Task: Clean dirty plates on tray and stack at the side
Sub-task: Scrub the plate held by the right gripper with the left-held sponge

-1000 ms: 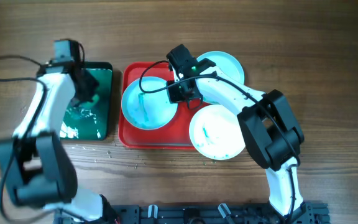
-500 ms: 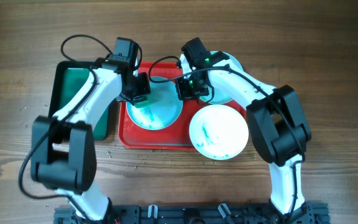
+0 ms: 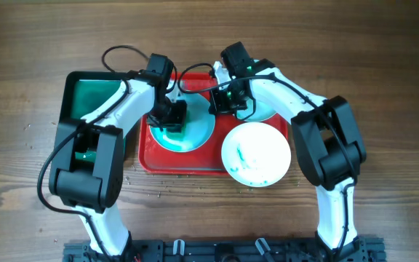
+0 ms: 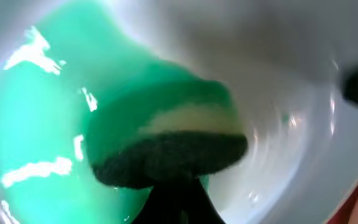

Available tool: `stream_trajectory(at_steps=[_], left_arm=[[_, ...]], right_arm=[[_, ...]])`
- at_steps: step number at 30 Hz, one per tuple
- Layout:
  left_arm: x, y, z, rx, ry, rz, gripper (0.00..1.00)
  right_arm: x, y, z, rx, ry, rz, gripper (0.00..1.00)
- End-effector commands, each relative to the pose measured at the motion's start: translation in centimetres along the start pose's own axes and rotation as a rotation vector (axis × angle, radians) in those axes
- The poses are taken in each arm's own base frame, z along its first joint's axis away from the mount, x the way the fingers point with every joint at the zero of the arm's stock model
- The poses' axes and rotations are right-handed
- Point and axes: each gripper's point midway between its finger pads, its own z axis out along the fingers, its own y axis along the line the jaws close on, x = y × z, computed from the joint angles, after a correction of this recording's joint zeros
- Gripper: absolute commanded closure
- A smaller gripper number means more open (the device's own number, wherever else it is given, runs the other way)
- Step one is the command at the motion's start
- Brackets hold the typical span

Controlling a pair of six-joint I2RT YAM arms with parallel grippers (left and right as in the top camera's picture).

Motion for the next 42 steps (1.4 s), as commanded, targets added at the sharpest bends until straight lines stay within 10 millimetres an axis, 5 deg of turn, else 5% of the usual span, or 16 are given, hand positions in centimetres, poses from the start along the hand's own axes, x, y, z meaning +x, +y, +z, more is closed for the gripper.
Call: stream_trajectory(at_steps=[1,3,5,7,9,12,15,18,20,23,25,27,31,33,35,42], left_arm=[[2.6,3.1,2.0,-0.142,0.076,-0.461,0.96],[3.8,0.1,2.4,-0.06,0.141,-0.427,0.96],[4.7,-4.7,2.3,0.157,0.201,-0.137,0.96],[5.0,-6.1,2.1,0.232,0.2,0.032,0.96],[3.1,-3.8,2.7,0.098,0.119,-0.031,0.96],[0.4,3.1,2.2,-0.281,-0.076,-0.379,0.96],[0.6,7.2,0.3,-0.527,-0.216,-0.635,0.96],[1.2,7.3,0.1,-0.557,-0.218,-0.656,0.96],[2.0,5.2,1.1,-0.476,-0.115,-0.526,0.96],[1.9,-5.0,3.1,0.091,0.058,-0.023,0.96],[-0.5,-7.1,2.8,0.201,-0.035,0.048,0.96],[-3.8,-4.1,2.8,0.022,-0.188,-0.084,0.96],[-6.2,4.3,0.3,-0.388,-0.414,-0.381,0.96],[-4.6,7.5,-0.5,-0.486,-0.413,-0.555,0.96],[-0.6,8.7,0.0,-0.509,-0.254,-0.67,0.96],[6.8,-1.6,1.6,0.077,0.283,-0.092,0.96]], right_arm=[[0.4,1.9,0.2,-0.1,0.018,-0.033,0.96],[0.4,1.9,0.2,-0.103,0.019,-0.033,0.96],[0.4,2.1,0.3,-0.118,0.023,-0.034,0.96],[0.4,2.1,0.2,-0.122,0.02,-0.036,0.96],[0.4,2.1,0.2,-0.122,0.02,-0.036,0.96],[0.4,2.1,0.2,-0.121,0.02,-0.035,0.96],[0.3,2.1,0.2,-0.121,0.018,-0.037,0.96],[0.2,2.1,0.3,-0.119,0.014,-0.038,0.96],[0.2,2.1,0.3,-0.119,0.014,-0.038,0.96],[0.1,2.1,0.3,-0.12,0.011,-0.04,0.96],[0.2,2.1,0.3,-0.118,0.014,-0.039,0.96],[0.2,2.0,0.3,-0.115,0.013,-0.038,0.96],[0.1,2.0,0.3,-0.115,0.009,-0.04,0.96],[0.1,2.0,0.3,-0.115,0.01,-0.041,0.96],[0.0,2.1,0.3,-0.116,0.006,-0.043,0.96],[0.0,2.1,0.3,-0.116,0.006,-0.043,0.96]])
